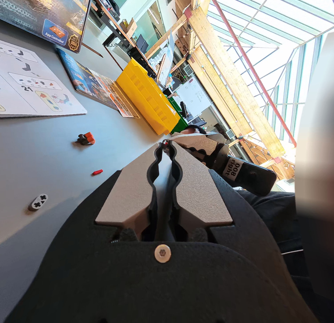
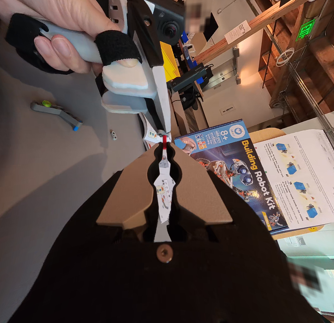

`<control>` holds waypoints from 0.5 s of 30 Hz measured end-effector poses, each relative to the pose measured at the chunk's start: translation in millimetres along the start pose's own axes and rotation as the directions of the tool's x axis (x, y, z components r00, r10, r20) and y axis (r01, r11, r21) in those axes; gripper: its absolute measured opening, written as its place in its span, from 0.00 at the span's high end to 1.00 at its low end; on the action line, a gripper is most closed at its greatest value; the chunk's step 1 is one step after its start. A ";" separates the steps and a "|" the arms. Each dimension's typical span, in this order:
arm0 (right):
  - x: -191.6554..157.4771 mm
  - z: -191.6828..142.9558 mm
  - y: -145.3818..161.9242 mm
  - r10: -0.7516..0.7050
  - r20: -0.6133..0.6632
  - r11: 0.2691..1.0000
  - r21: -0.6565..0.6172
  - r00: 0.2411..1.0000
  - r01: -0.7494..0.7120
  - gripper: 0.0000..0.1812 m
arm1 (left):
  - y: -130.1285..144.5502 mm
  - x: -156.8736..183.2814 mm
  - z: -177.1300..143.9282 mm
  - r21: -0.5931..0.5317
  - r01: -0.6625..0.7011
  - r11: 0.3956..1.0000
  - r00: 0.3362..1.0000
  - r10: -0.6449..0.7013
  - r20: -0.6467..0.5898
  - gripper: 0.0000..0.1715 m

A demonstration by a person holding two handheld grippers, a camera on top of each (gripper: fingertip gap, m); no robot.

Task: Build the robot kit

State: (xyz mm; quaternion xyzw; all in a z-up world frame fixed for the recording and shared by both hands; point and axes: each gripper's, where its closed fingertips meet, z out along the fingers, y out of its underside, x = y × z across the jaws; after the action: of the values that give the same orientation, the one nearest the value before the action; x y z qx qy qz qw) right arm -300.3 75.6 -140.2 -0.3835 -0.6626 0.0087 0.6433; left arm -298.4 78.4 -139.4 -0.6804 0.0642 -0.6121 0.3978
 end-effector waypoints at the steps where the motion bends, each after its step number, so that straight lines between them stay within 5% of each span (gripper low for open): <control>1: 0.2 0.1 0.5 -0.001 -0.002 1.000 -0.003 1.000 0.001 0.98 | 0.0 -0.4 0.3 0.000 0.002 1.000 1.000 -0.002 -0.001 0.97; 15: 0.4 4.0 6.0 -0.088 -0.046 0.993 -0.088 0.995 0.084 0.98 | 0.2 -5.9 1.7 0.013 0.051 0.999 0.999 -0.051 0.006 0.97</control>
State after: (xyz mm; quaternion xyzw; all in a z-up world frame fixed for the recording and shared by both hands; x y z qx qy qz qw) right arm -300.7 81.9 -143.6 -0.3821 -0.6620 -0.0571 0.6423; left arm -298.2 82.5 -144.1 -0.6811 0.0416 -0.6204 0.3866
